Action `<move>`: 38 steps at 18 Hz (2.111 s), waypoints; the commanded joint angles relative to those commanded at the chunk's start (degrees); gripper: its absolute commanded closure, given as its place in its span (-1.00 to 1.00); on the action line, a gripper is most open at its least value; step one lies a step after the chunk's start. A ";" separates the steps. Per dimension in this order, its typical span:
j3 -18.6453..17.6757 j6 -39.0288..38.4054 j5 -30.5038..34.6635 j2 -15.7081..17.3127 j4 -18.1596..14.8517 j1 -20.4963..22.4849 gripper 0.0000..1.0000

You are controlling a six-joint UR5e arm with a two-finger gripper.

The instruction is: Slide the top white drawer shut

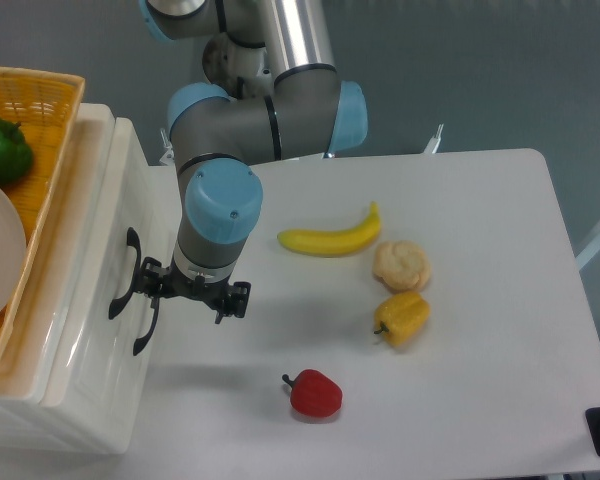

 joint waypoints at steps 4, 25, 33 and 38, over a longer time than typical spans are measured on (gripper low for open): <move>0.00 -0.53 -0.09 0.00 0.00 -0.09 -1.00; 2.46 20.72 17.04 4.22 0.09 8.70 -1.00; 2.72 35.58 17.49 6.06 -0.09 15.11 -1.00; 2.02 42.61 17.58 8.70 -0.35 18.89 -1.00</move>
